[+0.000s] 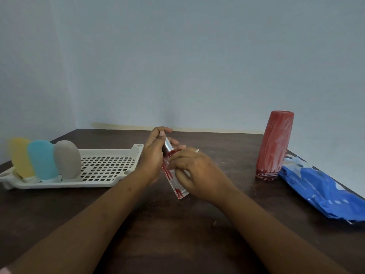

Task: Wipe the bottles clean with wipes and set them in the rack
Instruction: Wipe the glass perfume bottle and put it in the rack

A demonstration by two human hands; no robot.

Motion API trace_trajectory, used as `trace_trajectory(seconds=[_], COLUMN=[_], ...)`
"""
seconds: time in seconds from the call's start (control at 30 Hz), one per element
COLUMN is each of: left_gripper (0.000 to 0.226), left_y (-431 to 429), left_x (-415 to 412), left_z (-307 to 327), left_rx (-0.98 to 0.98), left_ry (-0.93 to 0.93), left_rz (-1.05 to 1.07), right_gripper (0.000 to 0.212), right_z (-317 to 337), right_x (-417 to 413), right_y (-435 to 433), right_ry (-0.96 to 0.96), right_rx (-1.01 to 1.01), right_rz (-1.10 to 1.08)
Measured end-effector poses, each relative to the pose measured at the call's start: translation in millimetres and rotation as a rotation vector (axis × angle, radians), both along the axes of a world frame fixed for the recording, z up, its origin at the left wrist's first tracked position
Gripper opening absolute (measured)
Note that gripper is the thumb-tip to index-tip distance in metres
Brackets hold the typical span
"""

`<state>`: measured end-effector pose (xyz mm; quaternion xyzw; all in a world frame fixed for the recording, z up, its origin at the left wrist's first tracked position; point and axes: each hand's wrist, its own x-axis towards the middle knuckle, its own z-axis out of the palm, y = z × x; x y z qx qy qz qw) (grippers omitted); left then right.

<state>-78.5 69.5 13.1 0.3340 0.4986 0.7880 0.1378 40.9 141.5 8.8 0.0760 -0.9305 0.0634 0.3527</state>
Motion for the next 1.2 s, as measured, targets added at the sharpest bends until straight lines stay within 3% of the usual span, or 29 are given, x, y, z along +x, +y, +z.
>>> trace_trajectory(seconds=[0.1,0.27,0.37,0.47,0.67,1.2], left_gripper=[0.025,0.025,0.026,0.025,0.026,0.025], left_y=[-1,0,-1,-2,-2,-3], left_x=[0,0,2,1,0,0], left_z=[0,1,2,1,1,1], left_rx=[-0.026,-0.008,-0.006,-0.021,-0.034,-0.014], left_ry=[0.043,0.003,0.005,0.022,0.007,0.023], left_rz=[0.028,-0.002,-0.002,0.022,0.020,0.004], right_gripper=[0.025,0.035,0.022,0.023,0.026,0.021], right_z=[-1,-1,-1,-3,-3,-5], right_x=[-3,-3,-2,-3,-5,-3], right_y=[8,1,8,15,7,26], right_ry=[0.052,-0.029,0.035,0.097,0.066,0.139], right_rx=[-0.066,-0.023,-0.073,-0.114,-0.042,-0.311], right_rz=[-0.050,0.026,0.011,-0.053,-0.016,-0.077])
